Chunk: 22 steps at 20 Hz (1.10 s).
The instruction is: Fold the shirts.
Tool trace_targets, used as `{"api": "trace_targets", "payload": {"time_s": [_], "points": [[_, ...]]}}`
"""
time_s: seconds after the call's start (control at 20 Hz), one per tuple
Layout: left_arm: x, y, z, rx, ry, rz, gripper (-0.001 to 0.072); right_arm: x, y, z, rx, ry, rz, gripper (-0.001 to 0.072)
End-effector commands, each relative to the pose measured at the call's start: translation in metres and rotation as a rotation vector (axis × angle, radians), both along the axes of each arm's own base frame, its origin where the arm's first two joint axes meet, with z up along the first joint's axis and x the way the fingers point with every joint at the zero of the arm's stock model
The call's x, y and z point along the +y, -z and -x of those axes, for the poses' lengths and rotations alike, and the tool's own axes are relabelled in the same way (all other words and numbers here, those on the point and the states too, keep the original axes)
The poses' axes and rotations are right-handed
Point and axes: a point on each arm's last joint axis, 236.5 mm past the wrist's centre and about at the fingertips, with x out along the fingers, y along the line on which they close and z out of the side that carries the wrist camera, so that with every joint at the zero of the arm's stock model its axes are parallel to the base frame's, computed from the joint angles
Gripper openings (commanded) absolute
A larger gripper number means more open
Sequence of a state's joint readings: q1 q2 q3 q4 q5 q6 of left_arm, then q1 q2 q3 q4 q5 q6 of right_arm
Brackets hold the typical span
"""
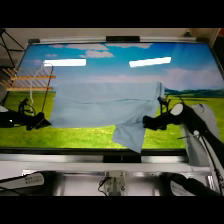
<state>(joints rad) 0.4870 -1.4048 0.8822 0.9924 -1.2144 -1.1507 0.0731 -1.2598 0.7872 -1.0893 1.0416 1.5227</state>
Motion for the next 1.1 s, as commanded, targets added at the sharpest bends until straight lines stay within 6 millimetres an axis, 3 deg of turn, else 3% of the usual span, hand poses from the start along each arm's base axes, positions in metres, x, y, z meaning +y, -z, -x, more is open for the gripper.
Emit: {"api": "trace_targets", "payload": {"time_s": [0.0,0.15,0.25,0.4,0.55,0.7,0.95,1.0,1.05], "points": [[0.004,-0.033,-0.023,-0.085,0.061,-0.002,0.0026,-0.02,-0.063,-0.059,-0.207,0.025,0.09,0.005],[0.0,-0.075,-0.081,-0.279,-0.02,0.025,0.0025,-0.028,-0.111,-0.114,-0.383,0.081,0.117,0.005],[-0.005,-0.093,-0.122,-0.388,-0.087,0.017,0.0024,-0.029,-0.122,-0.149,-0.457,0.113,0.113,0.005],[-0.02,-0.104,-0.169,-0.456,-0.087,-0.004,0.0025,-0.036,-0.126,-0.202,-0.52,0.153,0.114,0.005],[-0.03,-0.11,-0.219,-0.495,-0.109,0.003,0.0026,-0.058,-0.114,-0.246,-0.523,0.218,0.117,0.005],[-0.028,-0.1,-0.259,-0.506,-0.175,0.014,0.0026,-0.073,-0.084,-0.267,-0.492,0.255,0.117,0.0051],[-0.045,-0.032,-0.264,-0.362,-0.213,0.058,0.0039,-0.072,-0.023,-0.278,-0.423,0.302,0.109,0.0066],[-0.05,-0.025,-0.264,-0.346,-0.217,0.07,0.0162,-0.071,-0.014,-0.275,-0.4,0.301,0.107,0.0152],[-0.055,-0.024,-0.264,-0.34,-0.218,0.086,0.0434,-0.07,-0.008,-0.272,-0.38,0.293,0.106,0.0417]]}}
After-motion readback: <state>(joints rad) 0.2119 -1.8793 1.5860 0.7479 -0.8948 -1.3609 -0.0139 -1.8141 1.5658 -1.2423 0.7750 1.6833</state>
